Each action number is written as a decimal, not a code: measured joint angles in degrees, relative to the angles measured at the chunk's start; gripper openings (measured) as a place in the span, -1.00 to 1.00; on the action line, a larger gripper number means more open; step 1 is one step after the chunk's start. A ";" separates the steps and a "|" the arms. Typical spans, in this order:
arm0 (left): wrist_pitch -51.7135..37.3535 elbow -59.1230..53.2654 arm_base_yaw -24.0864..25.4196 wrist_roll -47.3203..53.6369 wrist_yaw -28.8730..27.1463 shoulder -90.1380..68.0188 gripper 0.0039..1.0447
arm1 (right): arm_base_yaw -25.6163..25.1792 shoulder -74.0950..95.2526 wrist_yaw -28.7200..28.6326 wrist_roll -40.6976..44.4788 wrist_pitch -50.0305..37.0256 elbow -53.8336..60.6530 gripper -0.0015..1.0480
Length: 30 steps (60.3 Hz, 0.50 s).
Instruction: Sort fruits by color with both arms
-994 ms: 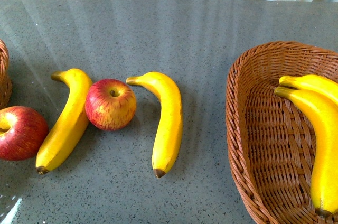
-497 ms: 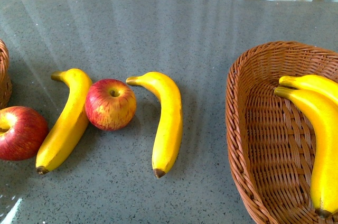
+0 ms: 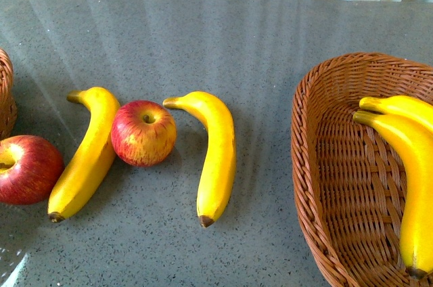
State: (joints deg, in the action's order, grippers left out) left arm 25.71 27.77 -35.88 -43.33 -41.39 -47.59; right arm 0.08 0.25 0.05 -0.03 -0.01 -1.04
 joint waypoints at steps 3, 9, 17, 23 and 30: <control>-0.02 2.95 -2.78 -3.02 -0.17 -4.74 0.83 | 0.00 0.00 0.02 0.00 0.00 0.00 0.82; 0.33 10.16 -7.93 -10.23 0.24 -15.43 0.83 | 0.00 0.00 0.00 0.00 0.02 0.00 0.82; 3.69 18.08 -10.36 -17.97 0.28 -25.99 0.83 | 0.00 0.00 0.04 0.00 0.02 0.00 0.82; 4.85 21.46 -10.60 -23.26 1.31 -31.61 0.83 | 0.00 -0.02 0.04 0.00 0.02 0.00 0.82; 4.68 21.97 -8.57 -25.29 1.99 -34.69 0.83 | 0.00 0.00 0.04 -0.02 0.02 0.00 0.82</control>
State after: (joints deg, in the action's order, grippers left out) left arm 30.39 49.74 -44.45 -68.62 -39.40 -82.28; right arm 0.08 0.25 0.10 -0.05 0.01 -1.04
